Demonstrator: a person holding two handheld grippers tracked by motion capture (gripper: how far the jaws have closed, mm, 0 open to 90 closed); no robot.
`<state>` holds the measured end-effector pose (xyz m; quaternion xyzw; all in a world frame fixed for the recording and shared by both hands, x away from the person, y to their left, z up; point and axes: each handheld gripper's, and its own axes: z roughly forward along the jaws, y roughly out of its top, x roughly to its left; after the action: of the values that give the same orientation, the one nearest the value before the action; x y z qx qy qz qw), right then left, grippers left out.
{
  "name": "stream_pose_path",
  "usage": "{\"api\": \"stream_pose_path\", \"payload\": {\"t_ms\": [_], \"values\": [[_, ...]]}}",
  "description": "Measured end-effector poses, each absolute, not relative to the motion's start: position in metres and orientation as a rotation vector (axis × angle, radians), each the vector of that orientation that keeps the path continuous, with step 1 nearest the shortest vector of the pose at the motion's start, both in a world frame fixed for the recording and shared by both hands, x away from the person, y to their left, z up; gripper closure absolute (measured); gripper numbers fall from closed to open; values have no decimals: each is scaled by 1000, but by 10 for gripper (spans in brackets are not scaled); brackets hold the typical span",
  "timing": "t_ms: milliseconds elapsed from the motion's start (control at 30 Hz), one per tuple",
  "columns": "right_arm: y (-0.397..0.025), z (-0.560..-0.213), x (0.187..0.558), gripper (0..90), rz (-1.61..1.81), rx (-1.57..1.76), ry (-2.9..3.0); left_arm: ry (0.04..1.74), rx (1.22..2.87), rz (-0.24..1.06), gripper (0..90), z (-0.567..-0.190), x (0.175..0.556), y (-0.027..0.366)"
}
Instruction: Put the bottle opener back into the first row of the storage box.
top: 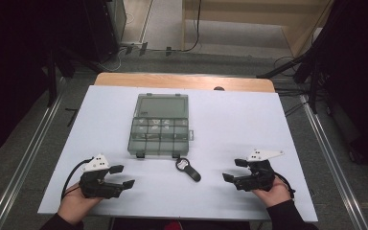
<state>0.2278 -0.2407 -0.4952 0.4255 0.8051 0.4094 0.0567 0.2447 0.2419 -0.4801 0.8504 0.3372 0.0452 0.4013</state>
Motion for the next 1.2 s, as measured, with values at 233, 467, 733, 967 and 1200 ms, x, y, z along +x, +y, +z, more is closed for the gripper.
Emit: {"api": "stream_pose_path", "payload": {"t_ms": [233,467,733,967,1200], "values": [[-240,-496,228,232,1240,1296,2453,852,2149,113,272,-480,245,242],[-241,-496,228,232,1234,1286,2459,856,2137,114,272,-480,244,242],[-240,-497,228,233,1216,1271,2481,854,2137,113,272,-479,244,242],[-239,-497,228,237,1203,1270,2487,855,2138,117,272,-479,244,242],[-240,-497,228,239,1202,1280,2491,855,2134,112,272,-479,244,243]]}}
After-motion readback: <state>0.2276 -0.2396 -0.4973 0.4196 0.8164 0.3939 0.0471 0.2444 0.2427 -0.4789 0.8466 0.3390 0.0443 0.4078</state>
